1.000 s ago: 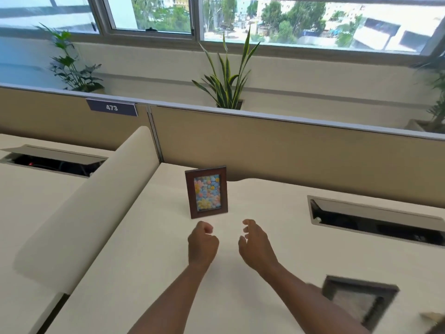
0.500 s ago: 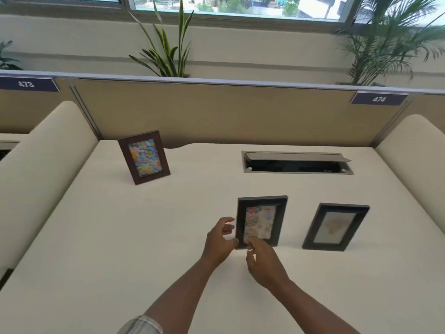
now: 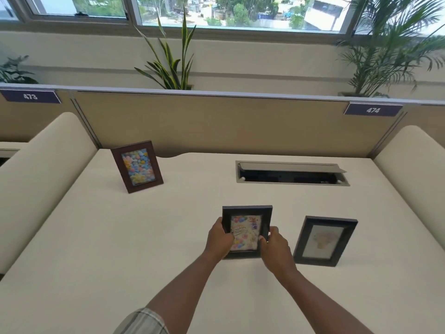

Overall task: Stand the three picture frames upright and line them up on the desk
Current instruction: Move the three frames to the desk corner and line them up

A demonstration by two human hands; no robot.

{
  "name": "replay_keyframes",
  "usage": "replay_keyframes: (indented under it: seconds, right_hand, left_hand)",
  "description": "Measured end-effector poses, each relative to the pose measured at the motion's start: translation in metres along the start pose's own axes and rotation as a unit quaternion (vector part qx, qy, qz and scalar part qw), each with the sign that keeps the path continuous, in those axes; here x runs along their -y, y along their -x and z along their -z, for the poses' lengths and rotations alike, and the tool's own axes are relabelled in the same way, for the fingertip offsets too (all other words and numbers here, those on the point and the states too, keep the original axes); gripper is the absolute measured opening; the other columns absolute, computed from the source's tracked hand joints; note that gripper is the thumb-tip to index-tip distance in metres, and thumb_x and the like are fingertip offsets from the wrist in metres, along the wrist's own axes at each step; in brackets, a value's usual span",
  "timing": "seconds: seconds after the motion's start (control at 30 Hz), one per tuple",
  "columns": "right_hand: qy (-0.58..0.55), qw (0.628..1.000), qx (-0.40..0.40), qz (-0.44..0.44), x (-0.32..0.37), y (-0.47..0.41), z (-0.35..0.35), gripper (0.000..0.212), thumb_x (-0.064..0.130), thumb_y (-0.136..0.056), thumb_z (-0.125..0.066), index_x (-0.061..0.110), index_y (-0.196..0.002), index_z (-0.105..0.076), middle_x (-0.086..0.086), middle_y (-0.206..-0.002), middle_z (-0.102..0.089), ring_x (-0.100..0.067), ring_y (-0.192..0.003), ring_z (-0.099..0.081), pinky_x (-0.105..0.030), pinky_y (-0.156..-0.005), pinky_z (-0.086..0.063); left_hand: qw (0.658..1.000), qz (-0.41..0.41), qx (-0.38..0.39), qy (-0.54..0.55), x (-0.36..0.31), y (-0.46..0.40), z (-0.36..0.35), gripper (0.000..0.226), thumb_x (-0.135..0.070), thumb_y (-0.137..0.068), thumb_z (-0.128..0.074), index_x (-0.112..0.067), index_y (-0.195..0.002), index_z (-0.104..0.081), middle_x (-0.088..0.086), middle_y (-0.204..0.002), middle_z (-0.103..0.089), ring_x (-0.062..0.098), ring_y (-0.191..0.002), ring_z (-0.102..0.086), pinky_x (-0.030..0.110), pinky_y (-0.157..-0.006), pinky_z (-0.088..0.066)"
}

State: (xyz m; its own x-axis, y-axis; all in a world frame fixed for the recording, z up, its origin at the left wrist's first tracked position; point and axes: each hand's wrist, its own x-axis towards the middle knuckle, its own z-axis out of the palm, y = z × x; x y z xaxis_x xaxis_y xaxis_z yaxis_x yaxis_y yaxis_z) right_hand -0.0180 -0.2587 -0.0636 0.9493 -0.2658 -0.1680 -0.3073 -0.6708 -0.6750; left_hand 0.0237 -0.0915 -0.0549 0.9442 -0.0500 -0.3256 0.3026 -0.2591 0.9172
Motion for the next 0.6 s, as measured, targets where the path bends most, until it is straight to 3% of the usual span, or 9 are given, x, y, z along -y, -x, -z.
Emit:
replay_keyframes:
  seconds: [0.13, 0.23, 0.37, 0.47, 0.53, 0.6]
  right_hand:
    - [-0.002, 0.999, -0.011, 0.038, 0.018, -0.023, -0.008, 0.014, 0.031, -0.096, -0.053, 0.026, -0.101, -0.041, -0.002, -0.093, -0.066, -0.019, -0.078, -0.064, -0.037, -0.061, -0.058]
    - [0.002, 0.997, -0.019, 0.080, 0.043, -0.045, -0.014, 0.017, 0.035, -0.095, -0.054, 0.029, -0.100, -0.038, -0.002, -0.093, -0.067, -0.016, -0.076, -0.063, -0.035, -0.060, -0.058]
    - [0.004, 0.995, -0.016, 0.101, 0.092, -0.083, -0.030, 0.021, 0.038, -0.096, -0.051, 0.019, -0.101, -0.044, -0.008, -0.093, -0.067, -0.026, -0.080, -0.066, -0.046, -0.065, -0.059]
    - [0.005, 0.993, -0.025, 0.118, 0.130, -0.112, -0.044, 0.023, 0.036, -0.096, -0.050, 0.015, -0.104, -0.047, -0.012, -0.099, -0.067, -0.029, -0.085, -0.065, -0.039, -0.061, -0.056]
    - [0.007, 0.991, -0.033, 0.126, 0.154, -0.133, -0.054, 0.022, 0.034, -0.095, -0.049, 0.013, -0.103, -0.047, -0.014, -0.098, -0.066, -0.029, -0.082, -0.062, -0.031, -0.054, -0.047]
    - [0.007, 0.991, -0.031, 0.128, 0.174, -0.151, -0.064, 0.023, 0.033, -0.095, -0.048, 0.011, -0.103, -0.048, -0.015, -0.099, -0.065, -0.032, -0.085, -0.062, -0.035, -0.058, -0.048]
  left_hand:
    - [0.999, 0.001, -0.036, 0.017, -0.013, -0.012, 0.015, 0.045, 0.009, -0.081, -0.050, -0.013, -0.121, -0.051, 0.012, -0.121, -0.063, 0.028, -0.116, -0.060, 0.044, -0.087, -0.059]
    - [0.998, -0.003, -0.070, 0.001, -0.027, -0.024, 0.034, 0.043, 0.006, -0.082, -0.052, -0.021, -0.115, -0.048, 0.010, -0.122, -0.062, 0.027, -0.118, -0.059, 0.041, -0.086, -0.059]
    - [0.993, -0.009, -0.117, -0.020, -0.044, -0.048, 0.068, 0.037, 0.003, -0.086, -0.054, -0.022, -0.111, -0.042, 0.010, -0.124, -0.060, 0.028, -0.119, -0.058, 0.036, -0.085, -0.059]
    - [0.984, -0.012, -0.172, -0.053, -0.058, -0.071, 0.092, 0.028, -0.005, -0.091, -0.056, -0.020, -0.111, -0.042, 0.010, -0.126, -0.058, 0.025, -0.119, -0.057, 0.032, -0.081, -0.057]
    - [0.969, -0.017, -0.235, -0.079, -0.066, -0.087, 0.105, 0.023, -0.012, -0.093, -0.056, -0.014, -0.114, -0.047, 0.011, -0.123, -0.057, 0.025, -0.117, -0.057, 0.029, -0.078, -0.055]
    - [0.953, -0.010, -0.287, -0.101, -0.073, -0.102, 0.115, 0.027, -0.014, -0.094, -0.055, -0.011, -0.120, -0.050, 0.013, -0.123, -0.052, 0.026, -0.116, -0.055, 0.031, -0.080, -0.053]
